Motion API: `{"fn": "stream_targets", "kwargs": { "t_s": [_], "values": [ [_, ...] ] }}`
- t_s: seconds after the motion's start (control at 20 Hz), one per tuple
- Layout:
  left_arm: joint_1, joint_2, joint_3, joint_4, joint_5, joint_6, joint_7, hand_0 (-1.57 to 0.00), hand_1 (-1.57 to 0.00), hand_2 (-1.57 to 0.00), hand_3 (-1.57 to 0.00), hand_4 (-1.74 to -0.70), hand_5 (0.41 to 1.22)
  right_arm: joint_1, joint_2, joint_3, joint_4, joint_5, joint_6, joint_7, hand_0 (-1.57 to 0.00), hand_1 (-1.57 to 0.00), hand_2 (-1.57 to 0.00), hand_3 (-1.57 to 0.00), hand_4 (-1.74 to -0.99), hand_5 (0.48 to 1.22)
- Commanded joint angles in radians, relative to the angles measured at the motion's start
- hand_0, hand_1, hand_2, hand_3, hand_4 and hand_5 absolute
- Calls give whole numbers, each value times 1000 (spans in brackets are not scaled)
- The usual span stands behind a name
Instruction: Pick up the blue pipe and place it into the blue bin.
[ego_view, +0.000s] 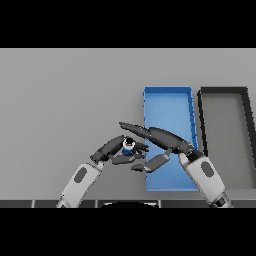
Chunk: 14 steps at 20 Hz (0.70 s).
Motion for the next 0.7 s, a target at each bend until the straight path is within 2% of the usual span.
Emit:
{"fn": "stream_targets", "kwargs": {
  "t_s": [0.0, 0.15, 0.25, 0.35, 0.4, 0.45, 0.5, 0.55, 0.65],
  "values": [
    [6, -9, -3, -8, 2, -3, 4, -1571, -1571, -1571, -1571, -1475, 1221, -23, 17, 11, 26, 3, 8, 6, 1, 1, 1, 1, -1195, 513],
    [0, -11, 22, 3, 30, -42, 8, -1571, -1571, -1571, -1571, -1468, 1221, -77, 64, 38, 72, -5, 20, 28, 1, 1, 1, 1, -1200, 514],
    [5, -10, 22, -4, 20, -57, 2, -1571, -1571, -1571, -1571, -1454, 1221, -101, 74, 45, 93, -10, 36, 34, 1, -9, -20, 1, -1214, 511],
    [14, -9, 33, -9, 23, -71, -22, -1571, -1571, -1571, -1571, -1460, 1221, -125, 100, 62, 124, -1, 44, 38, -24, -108, -130, -49, -1222, 517],
    [21, -16, 28, -2, 7, -62, 2, -1571, -1571, -1571, -1571, -1515, 1221, -143, 98, 57, 133, -17, 56, 44, -166, -241, -249, -143, -1255, 519],
    [31, -20, 31, -12, 11, -64, 29, -1571, -1571, -1541, -1304, -1560, 1221, -154, 115, 65, 162, 0, 58, 43, -398, -437, -428, -307, -1303, 520],
    [24, -29, 36, -6, 16, -64, 56, -1571, -1571, -1528, -1139, -1596, 1221, -170, 132, 68, 175, 12, 50, 53, -630, -652, -657, -504, -1383, 523],
    [23, -34, 37, -2, 10, -58, 45, -1571, -1571, -1537, -1163, -1625, 1221, -178, 134, 68, 177, 14, 54, 55, -818, -836, -840, -662, -1446, 527],
    [15, -40, 47, 5, 7, -59, 21, -1571, -1571, -1549, -1228, -1667, 1221, -175, 145, 63, 175, -12, 54, 52, -1089, -1101, -1103, -896, -1537, 600]
  ]
}}
